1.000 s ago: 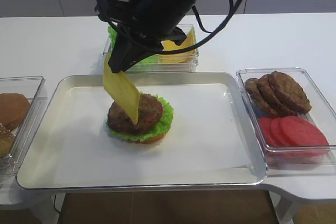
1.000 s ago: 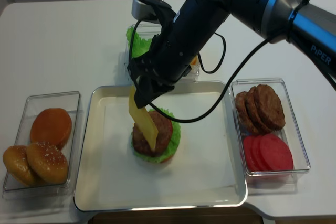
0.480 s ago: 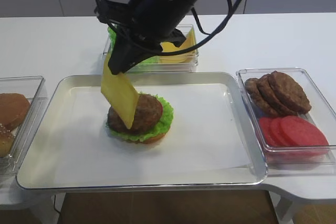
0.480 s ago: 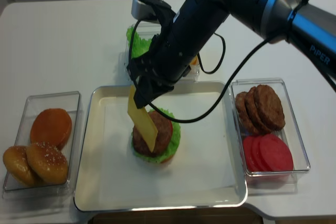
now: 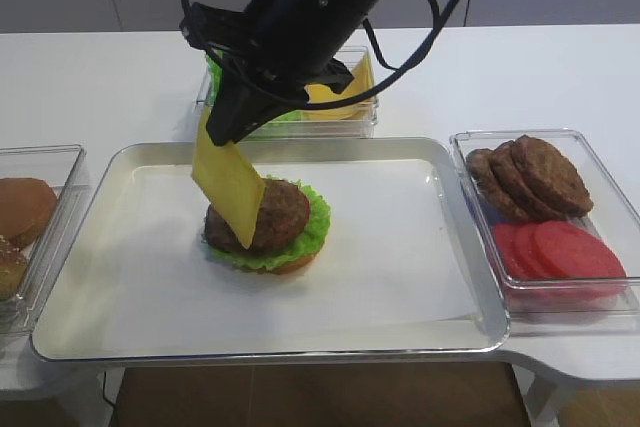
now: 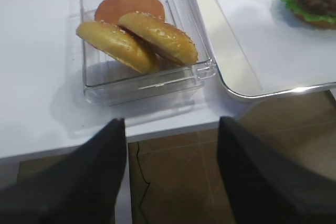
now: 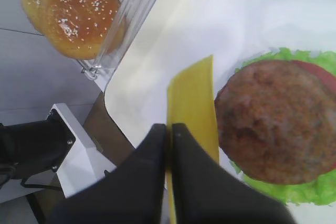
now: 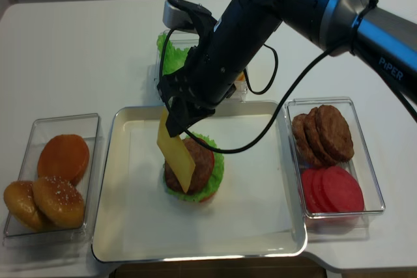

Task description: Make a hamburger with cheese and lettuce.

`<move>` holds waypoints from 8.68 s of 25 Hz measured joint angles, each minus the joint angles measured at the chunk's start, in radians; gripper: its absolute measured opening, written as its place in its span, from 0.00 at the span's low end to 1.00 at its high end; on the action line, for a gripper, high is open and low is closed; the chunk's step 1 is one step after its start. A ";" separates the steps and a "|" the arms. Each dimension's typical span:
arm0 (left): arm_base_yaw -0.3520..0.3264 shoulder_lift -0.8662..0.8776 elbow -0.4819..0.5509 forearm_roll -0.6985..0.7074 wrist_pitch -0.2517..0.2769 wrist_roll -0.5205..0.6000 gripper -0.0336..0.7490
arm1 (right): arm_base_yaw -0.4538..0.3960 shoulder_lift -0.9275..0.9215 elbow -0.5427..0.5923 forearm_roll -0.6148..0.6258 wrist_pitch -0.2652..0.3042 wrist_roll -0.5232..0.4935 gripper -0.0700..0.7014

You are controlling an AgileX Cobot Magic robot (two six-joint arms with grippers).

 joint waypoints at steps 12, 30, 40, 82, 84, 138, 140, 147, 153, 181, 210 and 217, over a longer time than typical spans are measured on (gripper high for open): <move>0.000 0.000 0.000 0.000 0.000 0.000 0.57 | 0.000 0.020 0.000 0.036 0.006 -0.016 0.15; 0.000 0.000 0.000 0.000 0.000 0.000 0.57 | -0.031 0.020 0.000 0.065 0.031 -0.018 0.15; 0.000 0.000 0.000 0.000 0.000 0.000 0.57 | -0.031 0.020 0.000 0.076 0.031 -0.018 0.15; 0.000 0.000 0.000 0.000 0.000 0.000 0.57 | -0.043 0.053 -0.002 0.000 0.027 -0.022 0.15; 0.000 0.000 0.000 0.000 0.000 0.000 0.57 | -0.051 0.053 -0.002 -0.002 0.027 -0.022 0.15; 0.000 0.000 0.000 0.000 0.000 0.000 0.57 | -0.055 0.053 -0.002 -0.114 -0.016 -0.022 0.31; 0.000 0.000 0.000 0.000 0.000 0.000 0.57 | -0.055 0.053 -0.002 -0.130 -0.023 -0.022 0.36; 0.000 0.000 0.000 0.000 0.000 0.000 0.57 | -0.055 0.053 -0.004 -0.236 -0.042 0.044 0.55; 0.000 0.000 0.000 0.000 0.000 0.000 0.57 | -0.055 0.053 -0.070 -0.392 0.010 0.153 0.57; 0.000 0.000 0.000 0.000 0.000 -0.002 0.57 | -0.061 -0.038 -0.113 -0.663 0.055 0.386 0.81; 0.000 0.000 0.000 0.000 0.000 -0.002 0.57 | -0.061 -0.752 0.354 -0.735 0.066 0.421 0.70; 0.000 0.000 0.000 0.000 0.000 -0.002 0.57 | -0.061 -1.020 0.552 -0.790 0.076 0.421 0.70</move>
